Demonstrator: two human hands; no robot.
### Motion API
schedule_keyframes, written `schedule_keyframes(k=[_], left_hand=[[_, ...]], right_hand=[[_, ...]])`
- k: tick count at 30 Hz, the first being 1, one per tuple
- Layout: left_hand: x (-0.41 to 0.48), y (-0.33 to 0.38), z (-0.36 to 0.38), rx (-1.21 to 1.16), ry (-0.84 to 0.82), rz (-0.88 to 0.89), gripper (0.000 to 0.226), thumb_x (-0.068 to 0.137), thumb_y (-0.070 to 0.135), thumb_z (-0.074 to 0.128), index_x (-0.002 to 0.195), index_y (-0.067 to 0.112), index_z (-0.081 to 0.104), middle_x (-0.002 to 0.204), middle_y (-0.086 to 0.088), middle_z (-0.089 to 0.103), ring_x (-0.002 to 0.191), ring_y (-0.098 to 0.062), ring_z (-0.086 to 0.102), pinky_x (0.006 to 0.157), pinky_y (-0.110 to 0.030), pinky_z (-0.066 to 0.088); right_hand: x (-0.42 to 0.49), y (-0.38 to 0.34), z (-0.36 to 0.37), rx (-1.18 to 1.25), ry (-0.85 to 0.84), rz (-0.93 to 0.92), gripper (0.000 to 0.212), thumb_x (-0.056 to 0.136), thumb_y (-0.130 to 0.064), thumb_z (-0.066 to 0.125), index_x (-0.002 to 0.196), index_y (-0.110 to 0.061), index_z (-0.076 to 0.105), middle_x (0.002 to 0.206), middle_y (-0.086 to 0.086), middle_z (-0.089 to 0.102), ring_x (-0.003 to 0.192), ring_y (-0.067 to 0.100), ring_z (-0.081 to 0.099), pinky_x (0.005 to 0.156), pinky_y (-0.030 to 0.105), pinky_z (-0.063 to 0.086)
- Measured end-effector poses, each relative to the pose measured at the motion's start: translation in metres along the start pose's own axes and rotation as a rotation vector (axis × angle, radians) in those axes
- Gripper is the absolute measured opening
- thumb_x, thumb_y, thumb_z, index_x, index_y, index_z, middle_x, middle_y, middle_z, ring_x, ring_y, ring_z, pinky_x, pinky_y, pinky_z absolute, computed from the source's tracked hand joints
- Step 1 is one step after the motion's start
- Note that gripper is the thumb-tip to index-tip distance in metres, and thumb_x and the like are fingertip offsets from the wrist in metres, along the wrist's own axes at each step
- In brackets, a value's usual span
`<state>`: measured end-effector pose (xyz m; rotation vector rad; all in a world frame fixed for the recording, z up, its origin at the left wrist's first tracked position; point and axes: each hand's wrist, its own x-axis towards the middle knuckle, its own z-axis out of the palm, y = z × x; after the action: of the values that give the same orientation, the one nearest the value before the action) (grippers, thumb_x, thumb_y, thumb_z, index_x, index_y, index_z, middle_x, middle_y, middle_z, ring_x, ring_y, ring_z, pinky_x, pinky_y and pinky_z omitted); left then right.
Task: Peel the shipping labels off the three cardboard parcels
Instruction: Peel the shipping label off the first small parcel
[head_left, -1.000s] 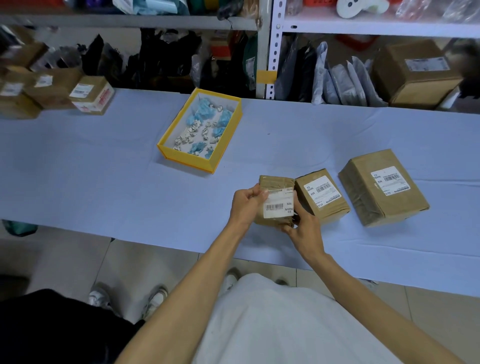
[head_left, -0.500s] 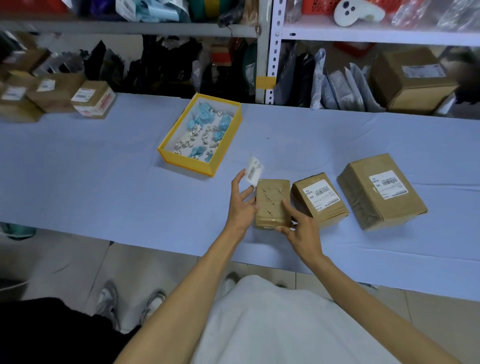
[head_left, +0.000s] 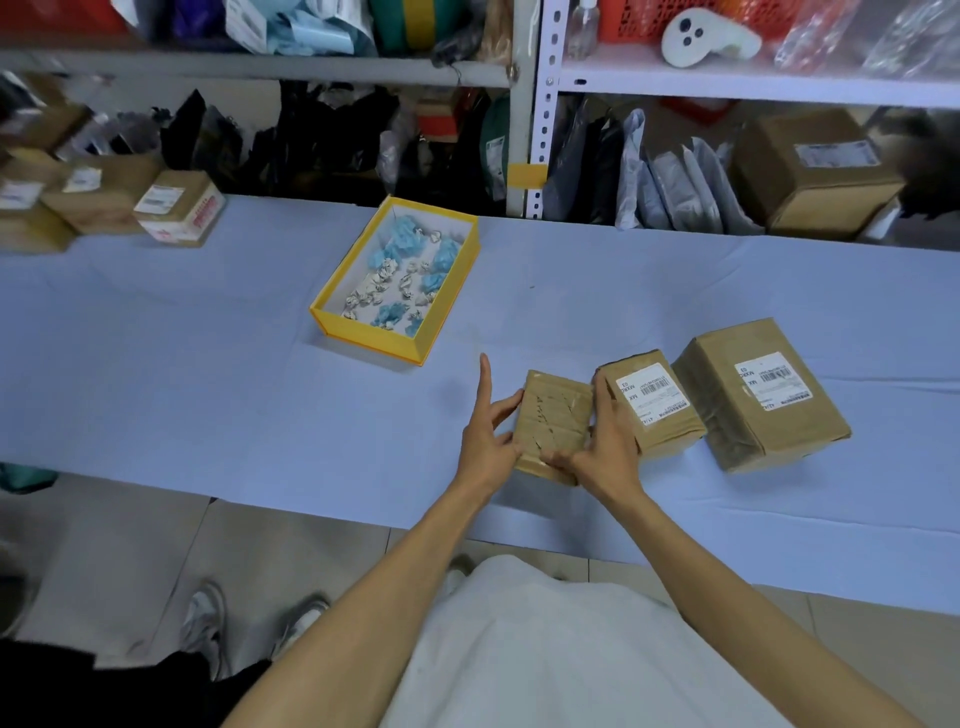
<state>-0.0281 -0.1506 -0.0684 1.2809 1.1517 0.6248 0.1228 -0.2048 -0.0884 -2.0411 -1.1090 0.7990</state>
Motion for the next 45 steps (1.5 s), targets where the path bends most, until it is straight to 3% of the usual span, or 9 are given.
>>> schedule_keyframes(k=[7,12,17,22,32,35,39,43,45], left_hand=[[0.008,-0.007,-0.010,0.034,-0.026,-0.027,0.117,0.073,-0.013,0.067,0.151,0.041,0.001,0.129,0.000,0.059,0.119,-0.011,0.058,0.099,-0.042,0.051],[0.012,-0.012,-0.011,0.030,-0.018,-0.036,0.122,0.067,-0.014,0.068,0.151,0.044,0.000,0.127,0.002,0.060,0.121,-0.013,0.058,0.097,-0.043,0.052],[0.012,-0.011,-0.011,-0.020,-0.024,-0.060,0.120,0.072,-0.017,0.067,0.151,0.043,-0.002,0.126,0.004,0.059,0.123,-0.013,0.056,0.090,-0.026,0.055],[0.012,-0.010,-0.009,-0.040,-0.012,-0.073,0.129,0.065,-0.005,0.083,0.151,0.041,-0.002,0.131,-0.002,0.058,0.121,-0.013,0.056,0.101,-0.034,0.049],[0.008,-0.010,-0.008,-0.044,0.008,-0.092,0.119,0.070,-0.021,0.065,0.152,0.038,0.002,0.132,-0.002,0.058,0.116,-0.010,0.058,0.088,-0.022,0.055],[0.009,-0.010,-0.008,-0.063,0.018,-0.102,0.119,0.069,-0.024,0.063,0.153,0.037,0.005,0.129,-0.001,0.058,0.121,-0.015,0.056,0.084,-0.018,0.055],[0.009,-0.010,-0.007,-0.087,0.025,-0.106,0.118,0.070,-0.023,0.065,0.153,0.035,0.005,0.133,-0.005,0.057,0.124,-0.019,0.056,0.086,-0.022,0.055],[0.010,-0.009,-0.008,-0.112,-0.015,-0.113,0.118,0.071,-0.014,0.075,0.153,0.035,0.004,0.132,-0.003,0.057,0.123,-0.017,0.056,0.095,-0.027,0.052],[0.011,-0.010,-0.008,-0.145,-0.030,-0.136,0.115,0.072,-0.017,0.071,0.152,0.035,0.006,0.134,-0.005,0.056,0.124,-0.019,0.055,0.088,-0.023,0.055]], right_hand=[[0.021,-0.010,-0.008,0.173,0.012,-0.082,0.055,0.068,-0.004,0.081,0.118,-0.010,0.059,0.106,0.003,0.061,0.099,0.020,0.060,0.079,0.009,0.048],[0.028,-0.019,-0.009,0.132,0.028,-0.117,0.025,0.085,-0.011,0.069,0.110,-0.010,0.066,0.089,-0.009,0.062,0.091,0.016,0.061,0.068,0.002,0.041],[0.028,-0.013,-0.006,0.088,0.040,-0.006,0.048,0.095,-0.027,0.058,0.141,-0.015,0.048,0.114,0.001,0.061,0.114,0.024,0.058,0.088,0.026,0.041],[0.019,-0.014,0.003,-0.123,-0.164,0.034,0.139,0.047,-0.049,0.092,0.154,-0.020,0.008,0.152,0.005,0.032,0.138,0.024,0.037,0.112,0.042,0.035],[0.022,-0.016,-0.001,0.122,0.033,-0.063,0.036,0.087,-0.012,0.067,0.122,-0.017,0.058,0.105,-0.003,0.060,0.100,0.016,0.058,0.092,0.043,0.051],[0.021,-0.025,0.004,0.094,0.072,-0.056,0.025,0.097,-0.009,0.051,0.120,-0.013,0.058,0.092,-0.007,0.059,0.094,0.016,0.059,0.080,0.023,0.047],[0.020,-0.029,0.002,0.023,0.032,-0.022,0.033,0.092,-0.021,0.059,0.125,-0.016,0.053,0.099,-0.001,0.060,0.099,0.022,0.059,0.079,0.023,0.042],[0.023,-0.031,-0.005,-0.132,-0.099,0.001,0.098,0.047,-0.038,0.093,0.128,-0.017,0.043,0.110,0.000,0.054,0.100,0.016,0.052,0.084,0.029,0.046],[0.028,-0.036,-0.004,-0.206,-0.082,-0.008,0.091,0.044,-0.038,0.093,0.117,-0.015,0.044,0.103,0.002,0.056,0.093,0.020,0.055,0.077,0.033,0.049]])
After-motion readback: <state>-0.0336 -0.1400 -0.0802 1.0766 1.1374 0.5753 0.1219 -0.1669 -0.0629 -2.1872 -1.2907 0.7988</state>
